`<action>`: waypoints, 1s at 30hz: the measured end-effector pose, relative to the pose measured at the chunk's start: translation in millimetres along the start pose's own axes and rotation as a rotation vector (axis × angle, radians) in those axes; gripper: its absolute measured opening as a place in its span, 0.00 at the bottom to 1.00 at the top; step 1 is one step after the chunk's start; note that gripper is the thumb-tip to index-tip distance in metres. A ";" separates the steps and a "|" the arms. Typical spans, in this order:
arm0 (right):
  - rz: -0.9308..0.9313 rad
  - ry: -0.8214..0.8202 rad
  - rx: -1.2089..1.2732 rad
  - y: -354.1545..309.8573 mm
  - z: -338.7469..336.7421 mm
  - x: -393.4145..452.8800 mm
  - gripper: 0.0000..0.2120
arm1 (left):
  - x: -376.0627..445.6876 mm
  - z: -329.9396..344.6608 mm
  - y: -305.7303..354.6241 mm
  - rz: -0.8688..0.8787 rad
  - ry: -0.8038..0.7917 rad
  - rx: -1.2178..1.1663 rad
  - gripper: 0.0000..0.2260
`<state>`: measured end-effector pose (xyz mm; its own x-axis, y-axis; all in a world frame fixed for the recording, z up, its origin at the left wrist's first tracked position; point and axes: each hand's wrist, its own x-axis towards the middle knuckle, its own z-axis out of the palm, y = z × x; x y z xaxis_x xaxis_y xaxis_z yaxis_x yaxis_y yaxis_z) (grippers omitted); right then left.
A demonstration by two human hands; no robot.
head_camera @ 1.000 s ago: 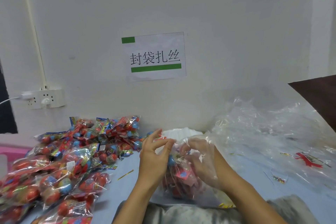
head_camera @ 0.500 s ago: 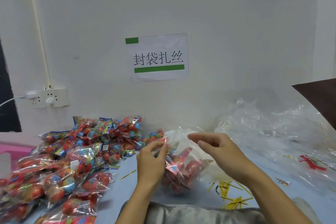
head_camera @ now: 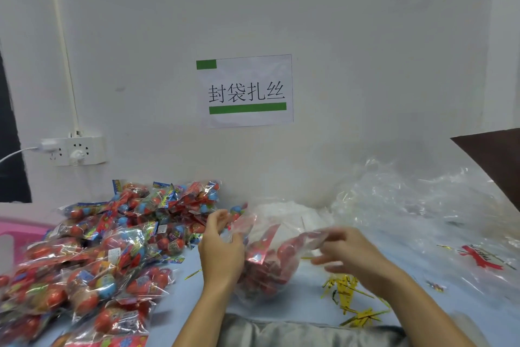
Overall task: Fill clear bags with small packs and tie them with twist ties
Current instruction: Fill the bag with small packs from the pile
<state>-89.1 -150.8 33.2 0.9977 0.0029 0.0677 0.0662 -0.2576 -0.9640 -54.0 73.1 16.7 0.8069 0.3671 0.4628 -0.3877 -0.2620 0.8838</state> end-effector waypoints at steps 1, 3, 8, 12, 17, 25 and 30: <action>-0.015 -0.132 -0.026 -0.4 6.9 -2.4 0.12 | -1.0 0.2 1.9 0.016 -0.052 -0.026 0.20; -0.077 -0.224 -0.015 -1.9 23.0 -5.1 0.19 | -3.7 3.0 4.5 0.054 -0.164 -0.023 0.21; -0.211 0.156 -0.039 6.4 45.0 7.0 0.06 | -8.7 10.8 4.6 0.170 -0.276 0.191 0.08; -0.254 0.280 -0.057 4.4 33.9 9.9 0.10 | -15.2 17.2 11.6 0.245 -0.234 0.209 0.02; -0.212 0.380 0.084 2.1 6.7 9.5 0.08 | -10.1 13.7 19.4 0.157 0.053 -0.036 0.09; -0.354 0.460 0.008 2.6 11.1 10.5 0.07 | -7.9 11.9 16.0 0.103 0.019 -0.134 0.07; -0.519 0.607 0.138 -8.3 7.9 9.8 0.08 | -6.9 6.6 29.0 0.248 0.065 -0.188 0.08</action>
<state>-79.8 -140.9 39.8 0.6602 -0.4455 0.6047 0.5593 -0.2457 -0.7917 -67.9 57.1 38.7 0.6493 0.3706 0.6641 -0.6500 -0.1830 0.7376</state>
